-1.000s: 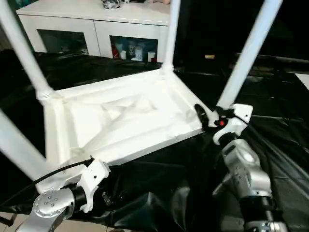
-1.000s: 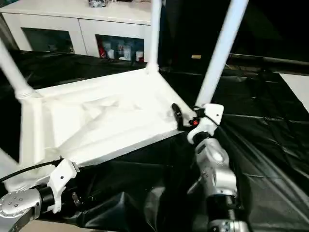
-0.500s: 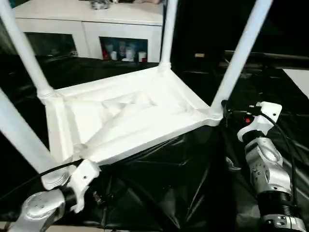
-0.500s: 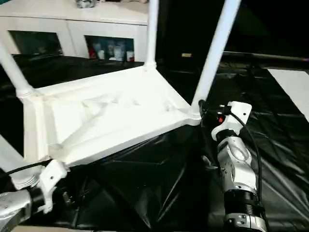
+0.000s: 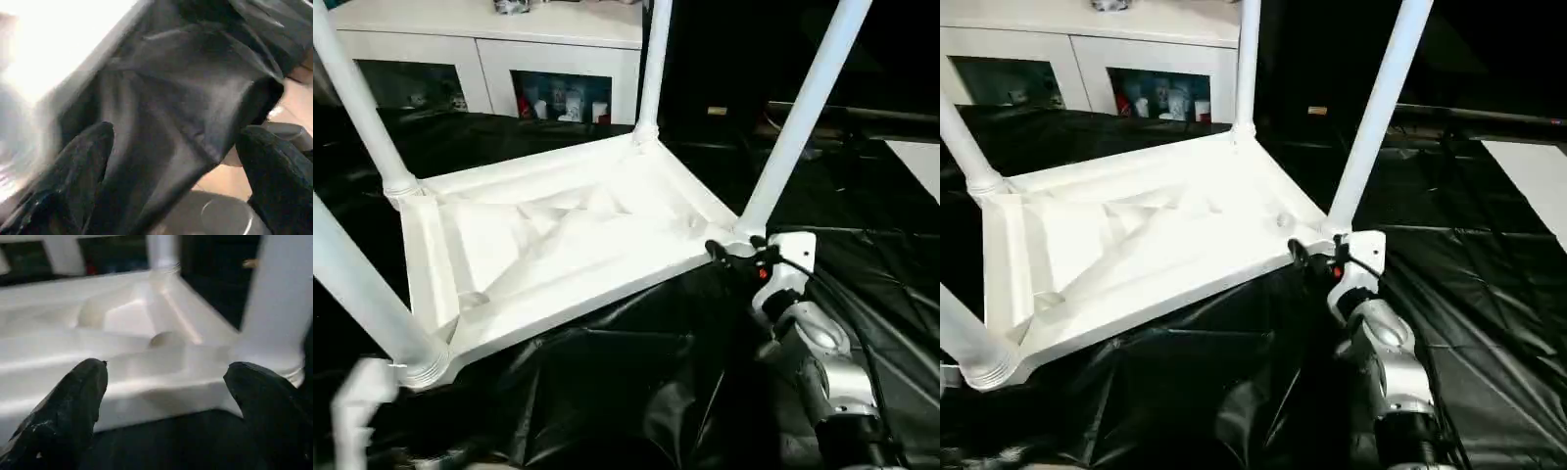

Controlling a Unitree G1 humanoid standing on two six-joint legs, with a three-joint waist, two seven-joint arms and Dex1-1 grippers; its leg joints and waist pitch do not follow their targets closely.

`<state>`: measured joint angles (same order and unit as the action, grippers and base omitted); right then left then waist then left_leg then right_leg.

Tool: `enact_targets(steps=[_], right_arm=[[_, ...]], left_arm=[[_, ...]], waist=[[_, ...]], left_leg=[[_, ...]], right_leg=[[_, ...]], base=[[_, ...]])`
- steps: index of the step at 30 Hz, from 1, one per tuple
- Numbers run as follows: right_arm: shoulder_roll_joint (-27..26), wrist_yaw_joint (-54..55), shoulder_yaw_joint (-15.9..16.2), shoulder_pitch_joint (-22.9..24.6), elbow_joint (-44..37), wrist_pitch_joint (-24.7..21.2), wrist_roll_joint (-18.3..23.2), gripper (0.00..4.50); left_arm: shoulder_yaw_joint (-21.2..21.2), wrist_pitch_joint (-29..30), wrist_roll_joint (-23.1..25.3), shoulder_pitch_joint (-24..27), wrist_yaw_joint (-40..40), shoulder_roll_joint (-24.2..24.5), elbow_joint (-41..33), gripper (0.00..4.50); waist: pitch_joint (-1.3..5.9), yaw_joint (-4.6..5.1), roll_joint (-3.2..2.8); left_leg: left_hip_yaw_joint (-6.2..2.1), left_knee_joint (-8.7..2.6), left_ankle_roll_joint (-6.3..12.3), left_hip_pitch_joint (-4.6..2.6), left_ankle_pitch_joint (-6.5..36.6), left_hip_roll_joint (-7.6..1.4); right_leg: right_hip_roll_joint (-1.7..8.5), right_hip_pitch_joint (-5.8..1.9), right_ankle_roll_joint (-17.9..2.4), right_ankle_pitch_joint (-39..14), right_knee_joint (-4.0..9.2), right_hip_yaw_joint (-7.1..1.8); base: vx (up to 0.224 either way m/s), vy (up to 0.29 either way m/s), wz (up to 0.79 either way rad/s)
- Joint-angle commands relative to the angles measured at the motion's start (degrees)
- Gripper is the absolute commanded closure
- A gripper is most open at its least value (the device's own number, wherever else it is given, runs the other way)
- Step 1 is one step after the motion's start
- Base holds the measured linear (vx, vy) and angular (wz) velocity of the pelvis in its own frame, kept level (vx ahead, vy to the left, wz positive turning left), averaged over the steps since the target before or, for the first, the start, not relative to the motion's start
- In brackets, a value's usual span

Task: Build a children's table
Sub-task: Rotate table base

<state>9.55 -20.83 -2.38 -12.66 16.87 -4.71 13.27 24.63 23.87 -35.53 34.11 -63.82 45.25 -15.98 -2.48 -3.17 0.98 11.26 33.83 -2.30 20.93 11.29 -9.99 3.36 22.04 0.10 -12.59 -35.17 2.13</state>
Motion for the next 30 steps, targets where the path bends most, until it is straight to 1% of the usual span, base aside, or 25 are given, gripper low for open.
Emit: enact_targets(steps=[1, 2, 3, 5, 6, 7, 8, 9, 10, 11, 12, 13, 14, 15, 17, 18, 19, 21, 22, 23, 25, 26, 27, 29, 30], right_arm=[[1.35, -1.65, 1.80, 0.97, -1.30, -2.53, -1.56, 0.21], [1.58, -1.71, 2.17, 1.09, -1.27, -2.98, -1.89, 0.21], [2.48, -2.07, 3.84, 1.57, -0.91, -3.81, -3.55, 0.21], [2.81, -2.43, 5.00, 1.74, 0.07, -3.79, -4.87, 0.21], [2.83, -1.88, 5.24, 1.54, 0.67, -3.94, -5.68, 0.21], [2.65, -1.10, 5.33, 0.90, 1.78, -4.23, -6.36, 0.21], [2.54, -0.80, 5.33, 0.51, 2.31, -4.51, -6.54, 0.21], [2.38, 0.01, 5.49, -0.67, 3.90, -4.97, -7.23, 0.21], [2.36, 0.27, 5.60, -1.10, 4.44, -5.34, -7.44, 0.21], [2.26, 0.95, 5.89, -2.21, 5.92, -6.07, -8.00, 0.21], [2.22, 1.24, 6.05, -2.75, 6.65, -6.41, -8.23, 0.21], [2.16, 1.69, 6.43, -3.44, 7.51, -6.65, -8.70, 0.21], [1.67, 2.11, 6.91, -4.51, 8.75, -6.68, -9.08, 0.21], [1.48, 2.20, 7.06, -4.89, 9.17, -6.70, -9.17, 0.21], [1.08, 2.39, 7.83, -5.84, 10.21, -6.47, -9.89, 0.21], [0.96, 2.40, 8.05, -6.11, 10.51, -6.33, -10.10, 0.21], [-0.23, 2.51, 8.45, -7.47, 12.61, -5.80, -10.47, 0.21], [-1.32, 2.60, 8.84, -8.81, 15.23, -5.25, -10.98, 0.21], [-1.54, 2.62, 8.86, -9.22, 16.06, -5.09, -11.20, 0.21], [-2.18, 2.90, 8.78, -9.89, 17.23, -4.84, -11.21, 0.21], [-3.20, 3.33, 8.57, -10.91, 18.80, -4.60, -11.04, 0.21], [-3.20, 3.33, 8.57, -10.91, 18.80, -4.60, -11.04, 0.21], [-3.95, 3.67, 8.71, -12.12, 20.44, -3.79, -11.12, 0.21], [-4.32, 3.72, 8.81, -12.68, 21.08, -3.30, -11.17, 0.21], [-4.83, 3.72, 9.00, -13.53, 21.96, -2.52, -11.32, 0.21]], left_arm=[[5.71, 1.37, -1.48, 0.10, -1.18, 1.52, 2.62, 0.05], [6.39, 1.34, -1.83, -0.04, -1.16, 1.63, 3.02, 0.05], [9.35, 1.63, -4.18, -1.30, -0.88, 1.92, 4.95, 0.05], [11.28, 1.08, -6.80, -4.23, -0.32, 2.13, 7.28, 0.05], [11.40, 1.36, -8.00, -5.51, -0.33, 2.31, 7.90, 0.05], [10.40, 1.18, -8.62, -7.52, -0.41, 2.38, 8.31, 0.05], [9.77, 1.42, -8.90, -8.48, -0.51, 2.38, 8.29, 0.05], [7.93, 1.88, -9.47, -10.78, -0.39, 1.88, 7.63, 0.05], [7.40, 2.03, -9.70, -11.71, -0.19, 1.47, 7.33, 0.05], [6.06, 2.03, -10.22, -14.01, 0.28, 0.27, 6.66, 0.05], [5.45, 1.96, -10.41, -15.17, 0.48, -0.40, 6.36, 0.05], [4.78, 2.27, -10.55, -16.55, 0.64, -1.39, 6.08, 0.05], [3.23, 2.62, -10.34, -17.97, 0.71, -2.51, 5.38, 0.05], [2.61, 2.70, -10.21, -18.37, 0.77, -2.85, 5.06, 0.05], [0.88, 2.50, -9.54, -19.48, 1.20, -3.79, 4.78, 0.05], [0.30, 2.39, -9.27, -19.88, 1.35, -4.10, 4.75, 0.05], [-1.90, 3.07, -10.01, -20.99, 1.63, -4.88, 2.86, 0.05], [-4.05, 4.01, -11.34, -21.80, 1.61, -5.31, 0.15, 0.05], [-4.61, 4.26, -11.83, -22.06, 1.73, -5.34, -0.50, 0.05], [-6.21, 4.77, -12.25, -22.98, 2.06, -5.81, -1.91, 0.05], [-8.74, 5.70, -12.58, -24.46, 2.59, -6.45, -3.84, 0.05], [-8.74, 5.70, -12.58, -24.46, 2.59, -6.45, -3.84, 0.05], [-11.38, 6.70, -11.57, -26.57, 2.98, -7.48, -5.15, 0.05], [-12.76, 6.91, -10.97, -27.74, 3.03, -8.01, -5.52, 0.05], [-14.86, 7.06, -10.38, -29.56, 3.08, -8.83, -5.61, 0.05]], waist=[[1.49, 0.00, -1.08], [1.49, 0.02, -1.02], [1.40, -0.06, -1.11], [1.43, -0.27, -1.25], [1.49, -0.44, -0.92], [1.43, -0.51, -0.61], [1.33, -0.52, -0.45], [1.12, -0.54, -0.58], [1.19, -0.57, -0.67], [1.34, -0.41, 0.07], [1.50, -0.54, -0.19], [1.60, -0.44, 0.06], [1.66, -0.38, -0.04], [1.76, -0.42, -0.03], [2.08, -0.43, 0.54], [2.06, -0.46, 0.63], [2.13, -0.50, 0.73], [2.28, -0.57, 0.70], [2.35, -0.61, 0.86], [2.32, -0.74, 1.05], [2.29, -0.88, 0.69], [2.20, -0.95, 0.72], [2.25, -0.85, 1.05], [2.17, -0.92, 1.04], [2.18, -0.87, 1.08]], left_leg=[[-1.82, -5.39, -2.09, -1.52, 22.80, -3.10], [-1.84, -5.39, -2.07, -1.58, 22.87, -3.10], [-1.96, -5.52, -2.13, -1.64, 23.10, -3.26], [-1.89, -5.44, -2.62, -1.96, 24.10, -3.17], [-1.97, -5.50, -2.73, -1.88, 23.74, -3.14], [-1.98, -5.51, -2.71, -1.89, 23.69, -3.24], [-2.08, -5.59, -2.75, -1.74, 23.73, -3.30], [-2.13, -5.74, -3.73, -2.29, 26.30, -3.34], [-2.20, -5.74, -4.06, -2.40, 26.64, -3.30], [-2.29, -5.77, -4.18, -2.11, 25.82, -3.29], [-2.30, -5.81, -4.39, -2.15, 25.06, -3.32], [-2.03, -5.66, -4.55, -2.27, 23.80, -3.30], [-2.01, -5.68, -4.87, -2.12, 22.63, -3.25], [-1.96, -5.60, -4.94, -2.13, 22.07, -3.23], [-1.91, -5.44, -4.29, -1.70, 18.53, -3.22], [-1.82, -5.39, -4.02, -1.69, 18.13, -3.19], [-1.63, -5.14, -3.68, -1.82, 17.25, -3.15], [-1.55, -4.95, -3.52, -1.85, 15.75, -3.17], [-1.49, -4.92, -3.47, -1.86, 15.41, -3.23], [-1.45, -4.93, -3.39, -1.79, 15.02, -3.23], [-1.44, -4.98, -4.11, -1.94, 15.66, -3.24], [-1.51, -5.05, -4.31, -1.91, 15.96, -3.21], [-1.48, -5.05, -4.67, -1.80, 16.58, -3.16], [-1.45, -4.90, -5.01, -1.96, 17.49, -3.08], [-1.59, -4.97, -5.18, -1.76, 17.57, -3.09]], right_leg=[[3.79, -0.20, -7.97, -19.00, 5.11, -3.08], [3.79, -0.21, -7.97, -19.25, 5.14, -3.10], [3.93, -0.15, -8.02, -19.74, 5.21, -3.15], [3.90, 0.09, -8.49, -19.81, 5.26, -3.14], [4.02, -0.09, -8.72, -19.82, 5.12, -3.10], [4.13, -0.08, -8.80, -19.63, 5.14, -3.14], [4.23, -0.15, -8.69, -20.03, 5.11, -3.15], [4.23, 0.20, -8.39, -22.71, 5.32, -3.09], [4.27, 0.18, -8.34, -22.95, 5.25, -3.06], [4.30, -0.24, -8.30, -22.08, 4.99, -3.05], [4.37, -0.35, -8.39, -21.12, 4.85, -3.02], [4.28, -0.21, -8.83, -18.56, 4.74, -3.04], [4.28, -0.48, -9.22, -16.74, 4.48, -3.01], [4.36, -0.56, -9.39, -15.93, 4.43, -3.00], [4.35, -1.14, -9.84, -11.55, 3.83, -2.95], [4.37, -1.13, -9.87, -11.17, 3.91, -2.97], [4.34, -1.10, -10.10, -10.18, 3.87, -3.03], [4.23, -1.13, -11.17, -8.10, 3.58, -2.93], [4.17, -1.17, -11.30, -7.61, 3.49, -2.90], [4.17, -1.19, -11.53, -7.17, 3.35, -2.87], [4.06, -1.11, -11.30, -7.61, 3.26, -2.78], [3.99, -1.13, -11.06, -8.04, 3.34, -2.76], [4.07, -1.28, -10.35, -9.17, 3.39, -2.82], [4.18, -1.07, -9.82, -11.31, 3.63, -2.95], [4.25, -1.24, -9.32, -12.71, 3.68, -2.97]], base=[[0.000, 0.000, 0.00], [0.000, 0.000, 0.00], [0.000, 0.000, 0.00], [0.000, 0.000, 0.00], [0.000, 0.000, 0.00], [0.000, 0.000, 0.00], [0.000, 0.000, 0.00], [0.000, 0.000, 0.00], [0.000, 0.000, 0.00], [0.000, 0.000, 0.00], [0.000, 0.000, 0.00], [0.000, 0.000, 0.00], [0.000, 0.000, 0.00], [0.000, 0.000, 0.00], [0.000, 0.000, 0.00], [0.000, 0.000, 0.00], [0.000, 0.000, 0.00], [0.000, 0.000, 0.00], [0.000, 0.000, 0.00], [0.000, 0.000, 0.00], [0.000, 0.000, 0.00], [0.000, 0.000, 0.00], [0.000, 0.000, 0.00], [0.000, 0.000, 0.00], [0.000, 0.000, 0.00]])
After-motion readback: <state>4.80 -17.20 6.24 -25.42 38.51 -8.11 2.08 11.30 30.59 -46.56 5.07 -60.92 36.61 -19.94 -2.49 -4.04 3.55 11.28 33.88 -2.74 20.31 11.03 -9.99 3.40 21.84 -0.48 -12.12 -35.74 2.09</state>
